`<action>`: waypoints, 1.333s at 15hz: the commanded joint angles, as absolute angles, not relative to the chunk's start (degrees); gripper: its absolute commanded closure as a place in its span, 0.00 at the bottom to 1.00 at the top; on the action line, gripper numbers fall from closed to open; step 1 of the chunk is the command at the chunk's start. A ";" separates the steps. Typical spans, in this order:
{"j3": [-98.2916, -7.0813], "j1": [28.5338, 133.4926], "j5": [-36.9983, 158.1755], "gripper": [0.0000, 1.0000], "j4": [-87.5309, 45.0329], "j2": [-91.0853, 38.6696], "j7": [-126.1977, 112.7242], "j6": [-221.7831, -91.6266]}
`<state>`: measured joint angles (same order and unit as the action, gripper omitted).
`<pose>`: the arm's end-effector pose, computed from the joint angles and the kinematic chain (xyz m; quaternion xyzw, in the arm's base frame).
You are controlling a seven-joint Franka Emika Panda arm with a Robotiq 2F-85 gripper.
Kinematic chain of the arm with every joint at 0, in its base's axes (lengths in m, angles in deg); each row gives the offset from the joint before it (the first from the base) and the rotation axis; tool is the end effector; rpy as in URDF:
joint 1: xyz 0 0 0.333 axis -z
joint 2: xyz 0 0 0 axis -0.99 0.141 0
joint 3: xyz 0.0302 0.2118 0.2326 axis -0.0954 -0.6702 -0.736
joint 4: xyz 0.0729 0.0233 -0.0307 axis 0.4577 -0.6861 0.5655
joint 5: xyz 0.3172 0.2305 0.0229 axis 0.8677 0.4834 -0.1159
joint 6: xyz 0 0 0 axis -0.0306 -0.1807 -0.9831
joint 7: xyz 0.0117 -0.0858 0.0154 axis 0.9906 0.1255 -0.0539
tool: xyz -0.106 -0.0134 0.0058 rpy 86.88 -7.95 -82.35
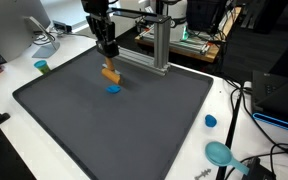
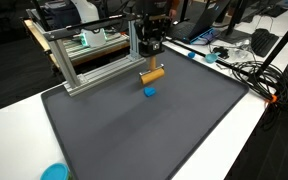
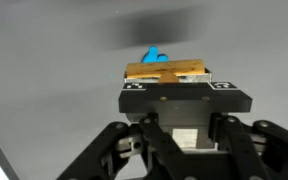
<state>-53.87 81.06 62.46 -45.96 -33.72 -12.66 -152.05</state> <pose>0.5838 -0.0197 0.3722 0.9941 -0.1024 0.0343 0.0085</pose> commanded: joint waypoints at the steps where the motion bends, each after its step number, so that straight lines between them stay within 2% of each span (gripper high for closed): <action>1: -53.70 80.76 60.52 0.78 -47.98 -31.95 -18.82 -157.63; 10: -52.69 80.41 59.23 0.78 -49.93 -27.59 -24.51 -166.20; 20: -52.49 80.34 59.96 0.78 -50.05 -25.37 -26.26 -169.94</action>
<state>-53.14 80.84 59.67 -49.88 -28.39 -24.57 -165.56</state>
